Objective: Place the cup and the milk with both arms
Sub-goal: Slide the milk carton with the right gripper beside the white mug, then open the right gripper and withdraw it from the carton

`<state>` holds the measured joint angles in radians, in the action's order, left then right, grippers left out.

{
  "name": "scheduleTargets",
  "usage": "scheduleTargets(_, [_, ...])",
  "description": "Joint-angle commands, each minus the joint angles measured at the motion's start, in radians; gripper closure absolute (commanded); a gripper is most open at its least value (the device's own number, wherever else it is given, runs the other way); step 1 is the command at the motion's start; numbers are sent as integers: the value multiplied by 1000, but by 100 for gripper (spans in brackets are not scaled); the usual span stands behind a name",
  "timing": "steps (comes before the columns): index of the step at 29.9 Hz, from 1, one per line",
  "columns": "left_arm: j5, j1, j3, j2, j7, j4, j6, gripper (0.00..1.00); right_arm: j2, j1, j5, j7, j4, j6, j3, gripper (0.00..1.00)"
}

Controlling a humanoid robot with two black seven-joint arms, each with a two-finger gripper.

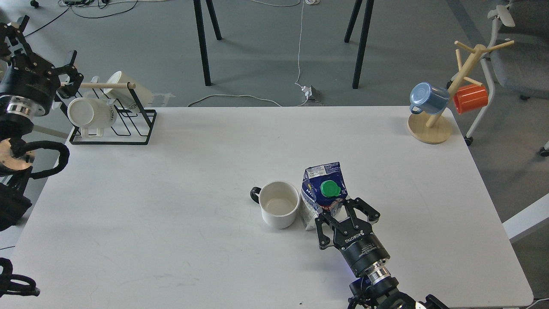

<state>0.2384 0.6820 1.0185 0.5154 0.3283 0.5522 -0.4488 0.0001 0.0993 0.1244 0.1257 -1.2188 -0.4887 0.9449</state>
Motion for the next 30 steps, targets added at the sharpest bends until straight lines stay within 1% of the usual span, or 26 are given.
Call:
scheduleTargets(1, [1,1,0,0,0,0,-1,0,0,-21,1,0,25,0,0,50])
scheduleTargets(2, [1,1,0,2,0,0,-1,0,0,-24,0,0,27,0,0,47])
scheduleTargets(3, [1,2,0,2,-2,0,-2,0,0,-26,0,0,27,0,0,42])
scheduleTargets(4, [1,1,0,3,-2,0,-2,0,0,-26,0,0,27,0,-2,32])
scheduleTargets(6, [1,-1,0,12,-2,0,-2,0,0,-26,0,0,27,0,-2,15])
scheduleTargets(8, [1,-1,0,18,0,0,-2,0,0,-24,1,3,25,0,0,7])
scheduleTargets(14, [1,-1,0,22,0,0,-4,0,0,-9,1,3,18,0,0,2])
scheduleTargets(20, [1,-2,0,22,0,0,-5,0,0,26,-2,2,-11,0,-8,2])
scheduleTargets(28, [1,-12,0,23,0,0,-16,0,0,140,-2,2,-99,0,-34,2])
scheduleTargets(30, [1,-19,0,26,-2,0,-18,0,-31,189,-2,2,-152,0,-31,2])
